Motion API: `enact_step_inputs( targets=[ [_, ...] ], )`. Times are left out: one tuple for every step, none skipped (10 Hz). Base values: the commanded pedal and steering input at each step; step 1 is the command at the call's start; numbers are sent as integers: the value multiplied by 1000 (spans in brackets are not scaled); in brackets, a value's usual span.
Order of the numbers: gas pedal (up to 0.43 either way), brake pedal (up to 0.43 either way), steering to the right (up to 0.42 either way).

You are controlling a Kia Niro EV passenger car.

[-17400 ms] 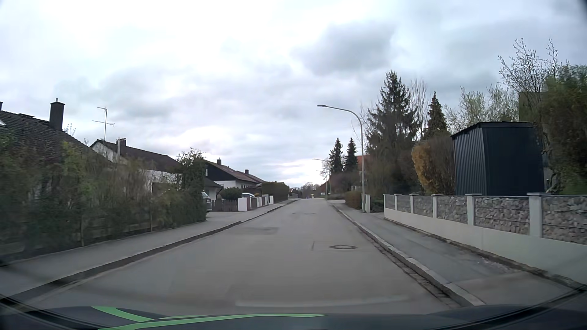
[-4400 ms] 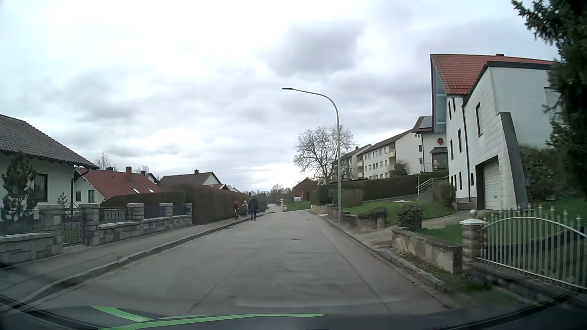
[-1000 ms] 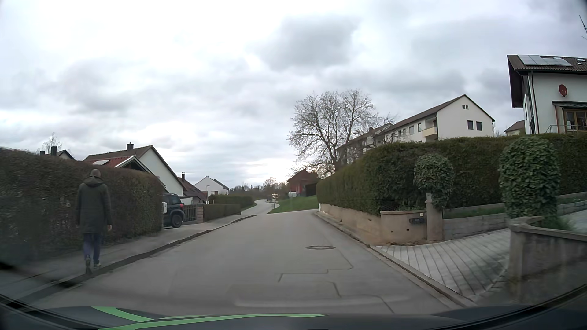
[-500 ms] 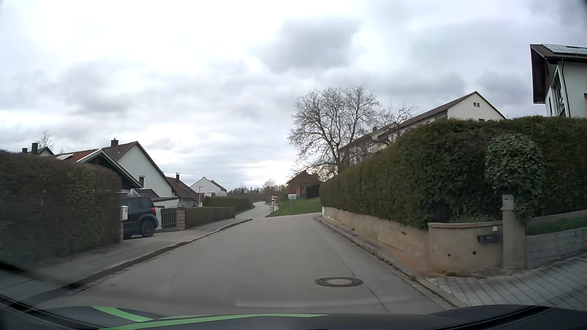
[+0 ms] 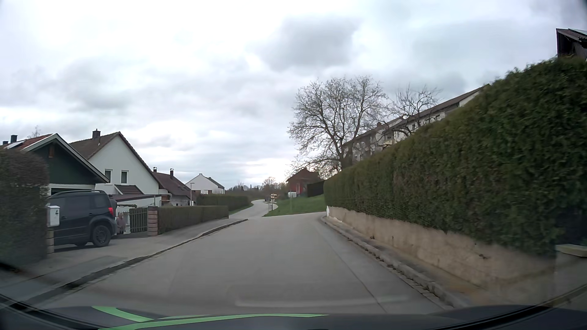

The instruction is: Follow the waypoints while adhering to traffic rules and regulations

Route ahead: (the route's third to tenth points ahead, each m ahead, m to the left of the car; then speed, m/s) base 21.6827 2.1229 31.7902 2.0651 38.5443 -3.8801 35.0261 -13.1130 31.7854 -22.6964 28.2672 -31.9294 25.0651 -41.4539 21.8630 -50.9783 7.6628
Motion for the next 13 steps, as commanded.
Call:
enact_step_inputs(
  targets=[
    [0, 0, 0],
    [0, 0, 0],
    [0, 0, -1],
    [0, 0, -3],
    [0, 0, -3],
    [0, 0, -3],
    [0, 0, -3],
    [0, 6, -3],
    [0, 6, -3],
    [0, 18, -3],
    [0, 24, -3],
    [0, 37, -3],
    [0, 43, -2]
  ],
)
